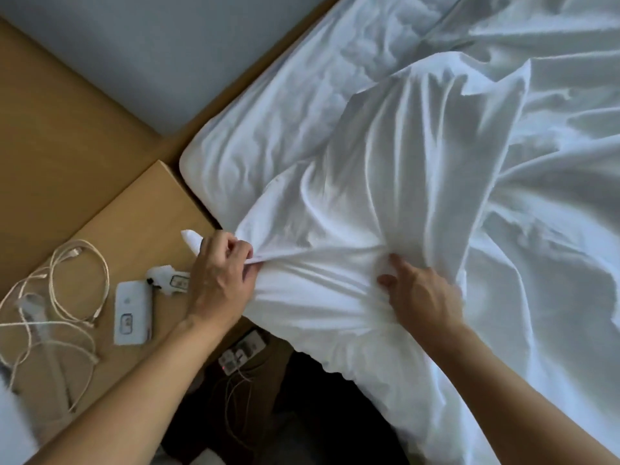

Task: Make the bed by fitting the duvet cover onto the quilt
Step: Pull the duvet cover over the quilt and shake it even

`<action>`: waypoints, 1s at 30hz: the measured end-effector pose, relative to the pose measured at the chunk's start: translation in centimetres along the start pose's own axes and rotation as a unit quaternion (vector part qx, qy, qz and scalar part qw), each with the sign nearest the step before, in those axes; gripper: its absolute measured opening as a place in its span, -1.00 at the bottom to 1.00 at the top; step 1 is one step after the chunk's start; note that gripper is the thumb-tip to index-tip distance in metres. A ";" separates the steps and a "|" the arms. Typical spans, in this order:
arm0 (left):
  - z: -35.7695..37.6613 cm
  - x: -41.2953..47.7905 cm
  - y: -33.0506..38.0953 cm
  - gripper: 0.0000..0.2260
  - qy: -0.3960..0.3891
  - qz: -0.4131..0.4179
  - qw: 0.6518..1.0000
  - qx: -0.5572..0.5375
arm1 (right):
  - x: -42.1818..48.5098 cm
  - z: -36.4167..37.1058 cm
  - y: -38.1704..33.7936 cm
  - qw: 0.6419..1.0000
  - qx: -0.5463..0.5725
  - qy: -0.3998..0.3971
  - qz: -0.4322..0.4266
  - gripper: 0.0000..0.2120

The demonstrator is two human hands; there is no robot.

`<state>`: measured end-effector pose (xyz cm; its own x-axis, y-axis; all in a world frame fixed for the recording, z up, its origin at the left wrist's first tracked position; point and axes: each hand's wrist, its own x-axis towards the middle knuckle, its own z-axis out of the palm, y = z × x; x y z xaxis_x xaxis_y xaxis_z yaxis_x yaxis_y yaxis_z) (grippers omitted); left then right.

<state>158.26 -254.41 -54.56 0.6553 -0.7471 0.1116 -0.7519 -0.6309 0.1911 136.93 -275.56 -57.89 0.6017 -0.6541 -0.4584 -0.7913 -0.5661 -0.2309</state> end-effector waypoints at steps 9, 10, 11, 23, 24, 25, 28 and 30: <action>1.2 -5.7 5.3 -0.94 0.034 -0.137 0.983 -0.114 | -0.8 2.2 -9.5 0.976 0.072 -0.096 -0.184 -0.56; 1.5 -6.2 5.6 -0.93 0.041 -0.209 0.963 -0.168 | -0.1 2.8 -9.8 0.977 0.073 -0.102 -0.171 -0.67; 1.9 -6.6 6.0 -0.88 0.048 -0.288 0.931 -0.217 | 0.4 3.3 -9.7 0.979 0.075 -0.095 -0.163 -0.75; 6.6 -4.8 6.3 -0.15 0.040 -0.552 0.567 -0.610 | 1.7 1.5 -3.8 0.997 0.044 -0.039 -0.041 -0.44; 6.8 -4.6 6.3 -0.16 0.040 -0.555 0.558 -0.616 | 1.6 1.5 -3.7 0.996 0.053 -0.058 -0.037 -0.45; 6.9 -4.5 6.2 -0.20 0.036 -0.557 0.556 -0.617 | 1.7 1.6 -3.7 0.994 0.072 -0.067 -0.038 -0.49; 7.5 -5.4 5.9 -0.41 0.042 -0.569 0.547 -0.612 | 2.4 1.2 -3.1 0.988 0.156 -0.001 0.013 -0.54; 7.8 -6.4 5.4 -0.56 0.062 -0.593 0.526 -0.607 | 2.8 1.1 -2.1 0.978 0.181 0.036 0.101 -0.54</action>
<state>149.41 -254.67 -61.87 0.6686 0.0878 -0.7385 0.7402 0.0164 0.6721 140.16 -275.66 -59.66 0.4247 -0.7752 -0.4677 -0.8734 -0.2148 -0.4371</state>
